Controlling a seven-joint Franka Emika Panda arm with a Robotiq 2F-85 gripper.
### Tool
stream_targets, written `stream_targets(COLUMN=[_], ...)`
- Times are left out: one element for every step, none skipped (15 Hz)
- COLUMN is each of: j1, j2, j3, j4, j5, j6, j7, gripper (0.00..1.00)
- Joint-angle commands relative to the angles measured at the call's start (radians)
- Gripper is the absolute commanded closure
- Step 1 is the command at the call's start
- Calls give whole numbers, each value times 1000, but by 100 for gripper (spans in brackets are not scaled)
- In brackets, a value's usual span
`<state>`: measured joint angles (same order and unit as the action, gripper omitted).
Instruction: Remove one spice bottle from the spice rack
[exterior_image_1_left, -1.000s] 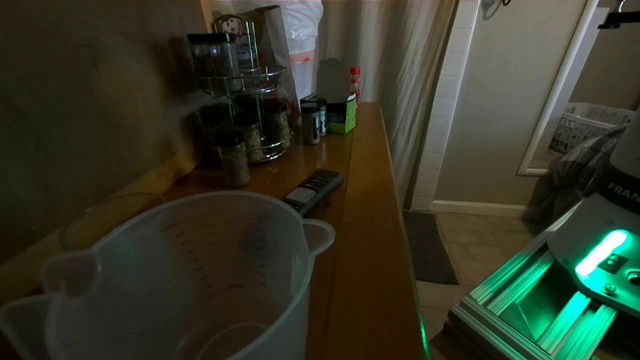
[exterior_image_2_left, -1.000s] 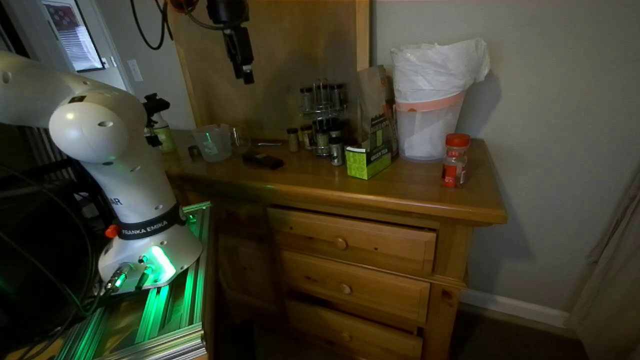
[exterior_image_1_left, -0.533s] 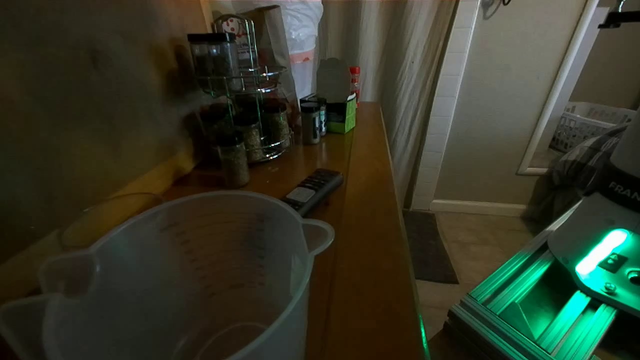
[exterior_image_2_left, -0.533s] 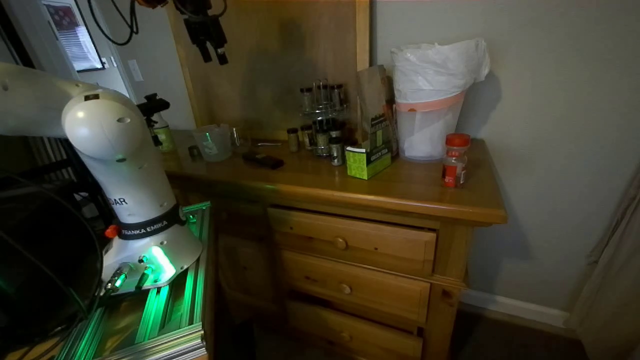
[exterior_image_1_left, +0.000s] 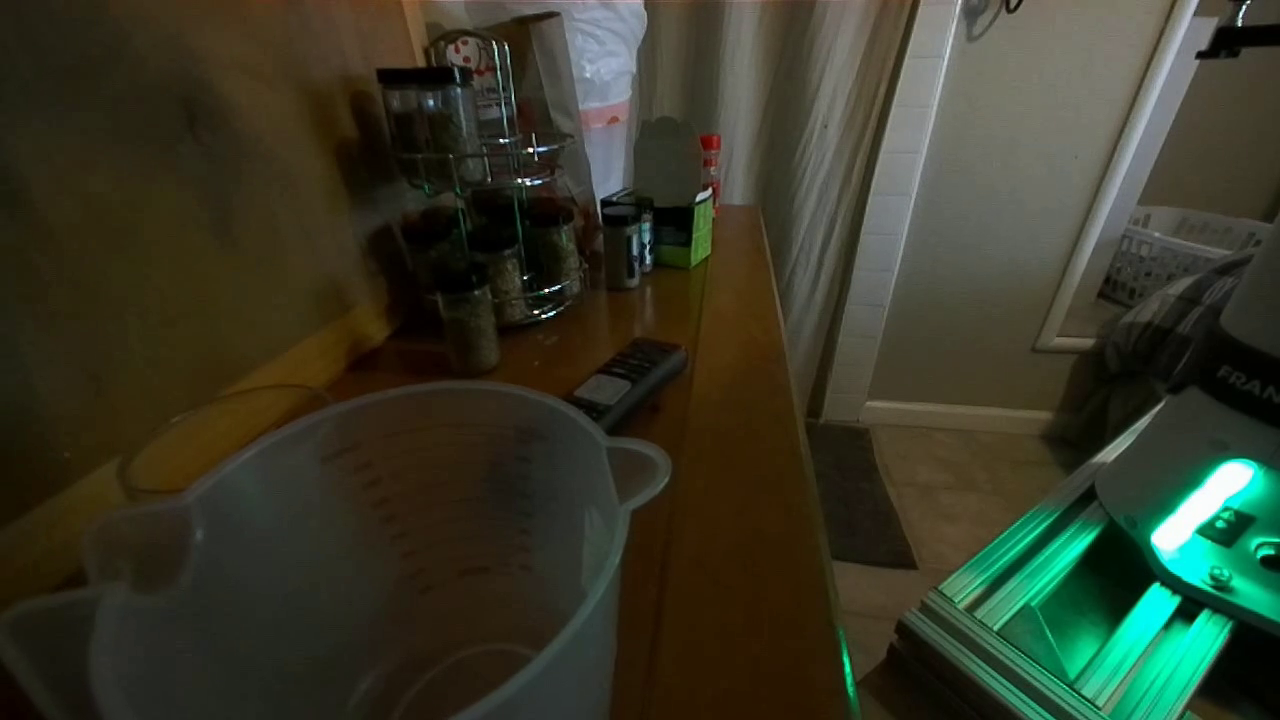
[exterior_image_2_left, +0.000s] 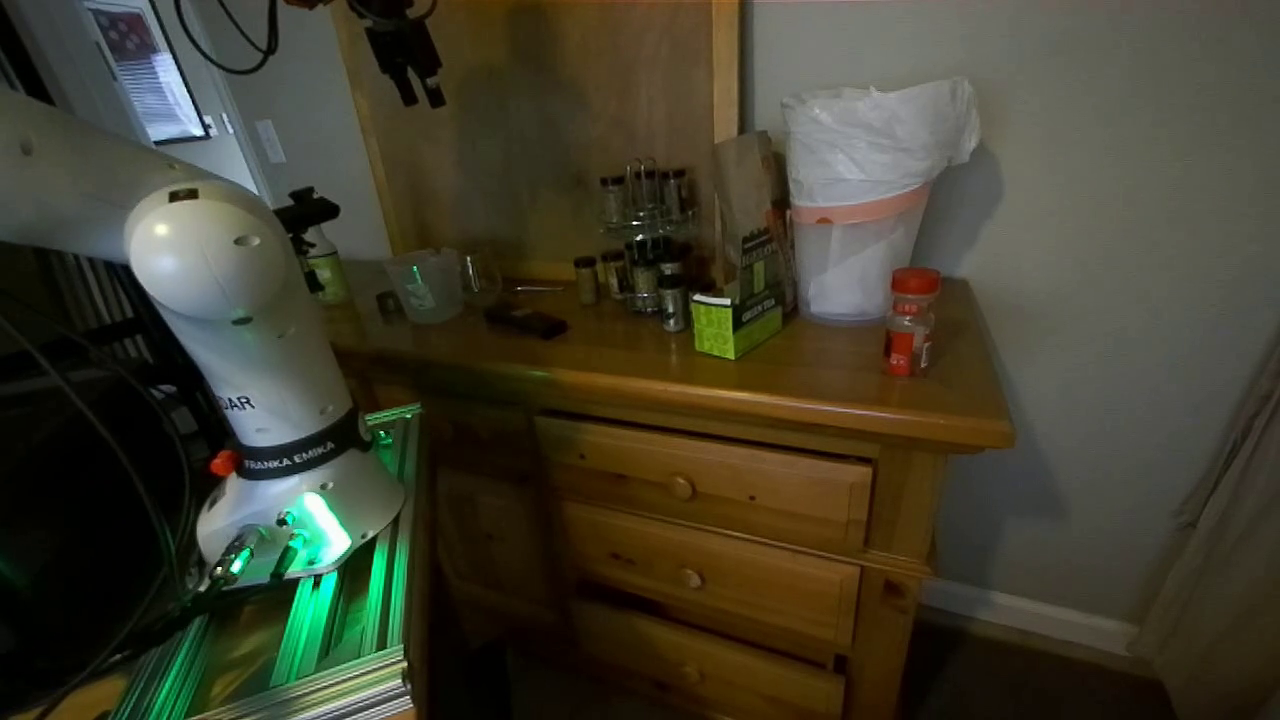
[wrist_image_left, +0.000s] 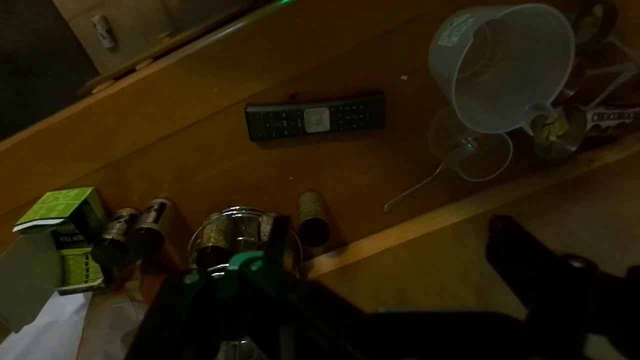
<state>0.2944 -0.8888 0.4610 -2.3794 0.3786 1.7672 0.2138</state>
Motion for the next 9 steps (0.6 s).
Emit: stream_targets(j1=[11,10,10,-10,-8,-31,-41,-56,-75], j2=[19,27,30,57,88,136,181,231,285], j3=[-10,-12,-12,9,18,54,76,107,142], j4=[8,11,12,32,45,74,96,123,157], j5=[-10,-10,-10,2,22,11,4,-19,-43], j6=[2,2,2,-4,18,44,69,100,130], j7=[9,9,9,64,71,110,130,154,189], gripper=[0,0,0,0,0,0,0,0,0])
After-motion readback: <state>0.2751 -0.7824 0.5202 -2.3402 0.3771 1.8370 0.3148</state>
